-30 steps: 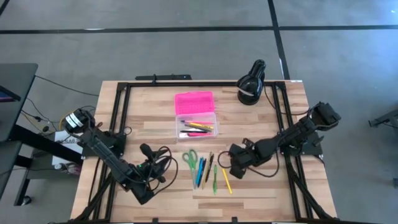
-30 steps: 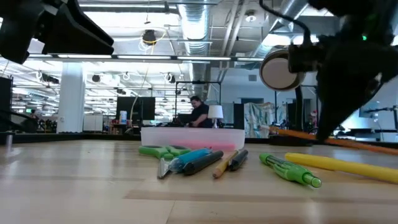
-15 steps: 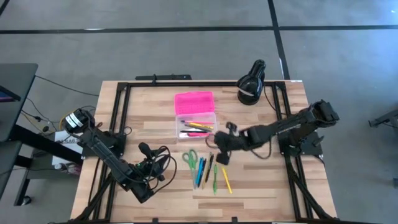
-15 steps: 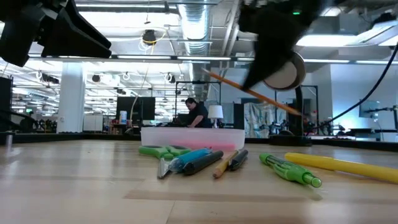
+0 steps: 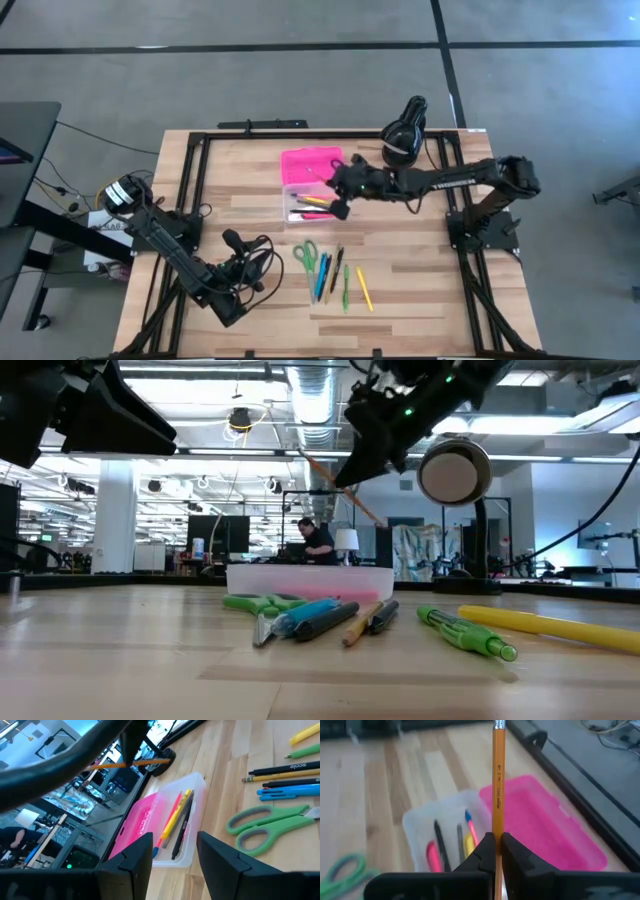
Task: Pick & place school supplies into a supply box
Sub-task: Put the orange pencil into the supply box
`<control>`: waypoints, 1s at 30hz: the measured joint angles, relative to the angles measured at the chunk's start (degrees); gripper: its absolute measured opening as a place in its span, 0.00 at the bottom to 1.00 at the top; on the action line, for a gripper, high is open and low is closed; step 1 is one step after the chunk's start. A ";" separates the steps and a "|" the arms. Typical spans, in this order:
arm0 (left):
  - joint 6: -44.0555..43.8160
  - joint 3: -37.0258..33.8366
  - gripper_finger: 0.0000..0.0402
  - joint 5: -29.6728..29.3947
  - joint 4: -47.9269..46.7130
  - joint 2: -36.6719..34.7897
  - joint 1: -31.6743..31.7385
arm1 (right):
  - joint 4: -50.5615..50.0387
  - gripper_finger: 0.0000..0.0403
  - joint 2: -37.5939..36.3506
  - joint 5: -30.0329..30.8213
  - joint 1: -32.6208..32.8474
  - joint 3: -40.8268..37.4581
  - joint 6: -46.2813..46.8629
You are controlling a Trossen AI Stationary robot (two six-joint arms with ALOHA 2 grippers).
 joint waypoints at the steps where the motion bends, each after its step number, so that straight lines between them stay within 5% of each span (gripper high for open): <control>1: -0.03 0.00 0.37 -0.02 -0.19 -0.01 0.00 | 1.30 0.00 0.72 -1.48 -0.67 0.06 -0.01; 15: -3.59 0.00 0.37 0.65 -3.53 0.02 -0.28 | -0.76 0.01 14.84 -5.89 -2.94 6.48 -2.07; 30: -5.27 0.00 0.37 0.94 -3.83 0.04 -0.39 | -16.59 0.15 16.48 -5.81 -2.25 13.29 -4.32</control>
